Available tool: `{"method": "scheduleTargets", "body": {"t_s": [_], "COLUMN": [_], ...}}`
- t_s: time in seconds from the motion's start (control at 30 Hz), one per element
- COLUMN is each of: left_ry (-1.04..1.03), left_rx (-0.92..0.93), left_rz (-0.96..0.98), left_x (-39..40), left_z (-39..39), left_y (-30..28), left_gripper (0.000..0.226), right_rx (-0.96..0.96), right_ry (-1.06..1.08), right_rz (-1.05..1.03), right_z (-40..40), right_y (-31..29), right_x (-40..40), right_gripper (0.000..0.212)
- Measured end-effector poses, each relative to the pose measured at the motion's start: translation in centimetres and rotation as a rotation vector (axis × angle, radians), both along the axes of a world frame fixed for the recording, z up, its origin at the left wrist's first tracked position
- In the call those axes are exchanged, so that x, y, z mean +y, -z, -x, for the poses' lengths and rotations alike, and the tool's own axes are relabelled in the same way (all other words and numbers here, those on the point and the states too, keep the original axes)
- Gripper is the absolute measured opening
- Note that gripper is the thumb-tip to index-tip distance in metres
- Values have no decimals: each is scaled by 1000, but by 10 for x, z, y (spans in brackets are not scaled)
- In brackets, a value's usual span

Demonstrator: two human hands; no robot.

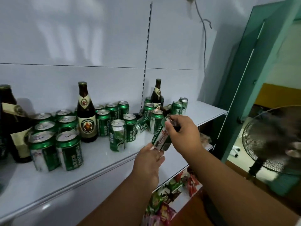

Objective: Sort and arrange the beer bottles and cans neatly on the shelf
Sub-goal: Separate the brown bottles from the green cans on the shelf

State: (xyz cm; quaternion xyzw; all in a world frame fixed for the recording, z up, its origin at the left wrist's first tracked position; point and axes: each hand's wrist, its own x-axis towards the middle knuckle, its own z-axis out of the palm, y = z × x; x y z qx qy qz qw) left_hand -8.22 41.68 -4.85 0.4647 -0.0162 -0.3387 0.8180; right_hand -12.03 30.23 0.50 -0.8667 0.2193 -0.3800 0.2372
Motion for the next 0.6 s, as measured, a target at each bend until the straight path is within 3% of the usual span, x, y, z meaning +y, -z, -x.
{"method": "scheduleTargets", "body": {"t_s": [0.13,0.33,0.47,0.6], "left_ry": [29,80,95,173], "left_rx": [34,10,-13,-54], "left_rz": [-48,-44,-66,-103], "left_x": [-53,-137,-191,-240], "left_z": [-14,-59,-77,-93], "left_y": [1,2,-4,-7], "left_gripper": [43,23,38,20], "right_rx": [-15,25,55,72], "right_ry": [14,41,69,89], "right_rz": [-35,0,4,-3], "right_z": [-16,-52,-72,-87], "right_y": [9,1,-11,-13], "right_x": [-50,-118,-169,-223], "right_gripper": [35,32,30,24]}}
